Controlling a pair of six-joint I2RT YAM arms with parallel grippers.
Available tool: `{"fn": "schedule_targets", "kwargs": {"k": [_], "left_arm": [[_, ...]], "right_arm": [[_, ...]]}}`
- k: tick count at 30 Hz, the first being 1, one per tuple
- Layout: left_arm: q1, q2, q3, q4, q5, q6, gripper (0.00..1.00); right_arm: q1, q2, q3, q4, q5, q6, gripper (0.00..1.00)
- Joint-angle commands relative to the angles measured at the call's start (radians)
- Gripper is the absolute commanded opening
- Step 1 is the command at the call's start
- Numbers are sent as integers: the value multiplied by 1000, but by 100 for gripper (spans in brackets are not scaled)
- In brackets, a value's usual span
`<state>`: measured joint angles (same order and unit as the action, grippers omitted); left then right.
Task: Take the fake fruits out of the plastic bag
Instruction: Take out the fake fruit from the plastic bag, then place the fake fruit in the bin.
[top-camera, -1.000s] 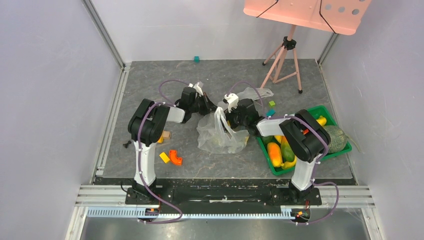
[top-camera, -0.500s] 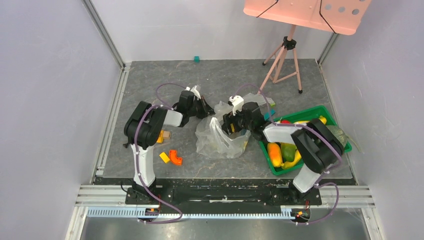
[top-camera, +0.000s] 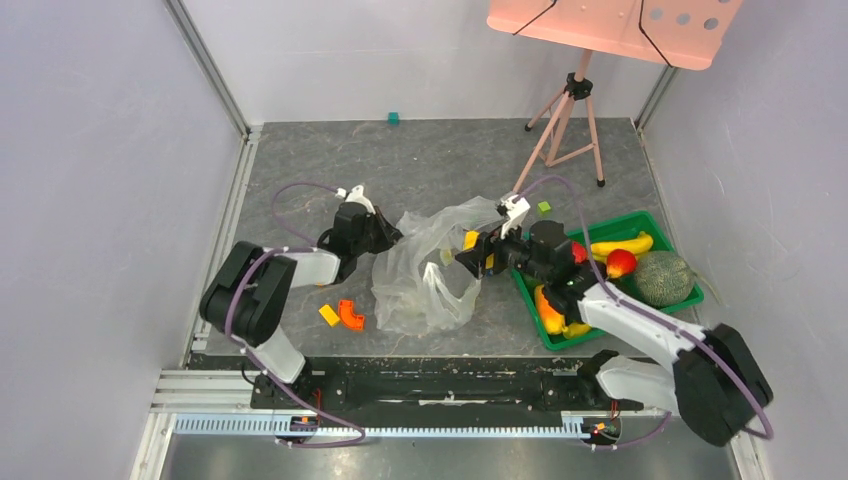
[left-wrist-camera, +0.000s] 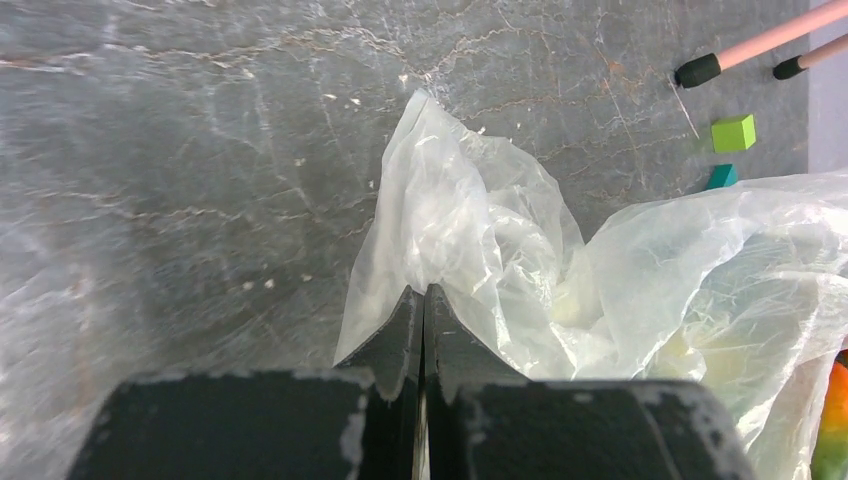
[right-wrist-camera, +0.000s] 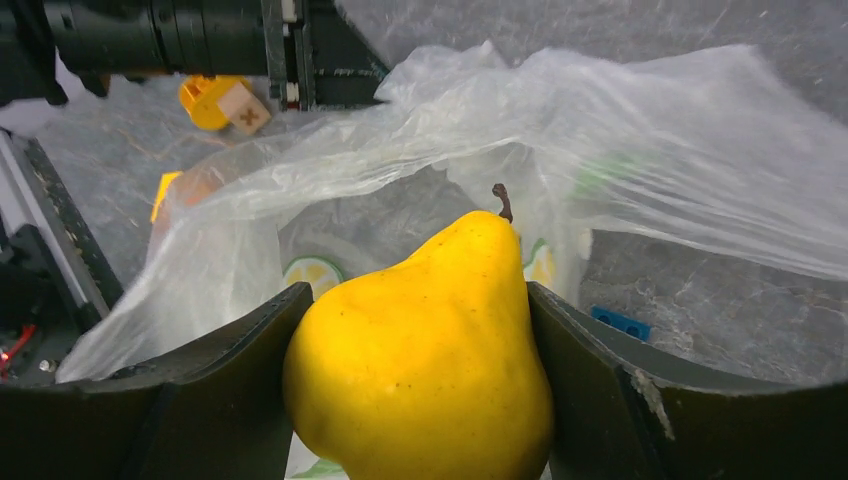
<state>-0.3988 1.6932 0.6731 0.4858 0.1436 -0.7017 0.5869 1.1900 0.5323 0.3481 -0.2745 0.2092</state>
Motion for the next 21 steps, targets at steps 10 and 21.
{"fn": "schedule_targets", "kwargs": {"k": [10, 21], "left_arm": [[4, -184, -72, -51, -124, 132, 2], [4, -143, -55, -46, -99, 107, 2]], "right_arm": [[-237, -370, 19, -491, 440, 97, 59], [-470, -271, -11, -583, 646, 55, 60]]}}
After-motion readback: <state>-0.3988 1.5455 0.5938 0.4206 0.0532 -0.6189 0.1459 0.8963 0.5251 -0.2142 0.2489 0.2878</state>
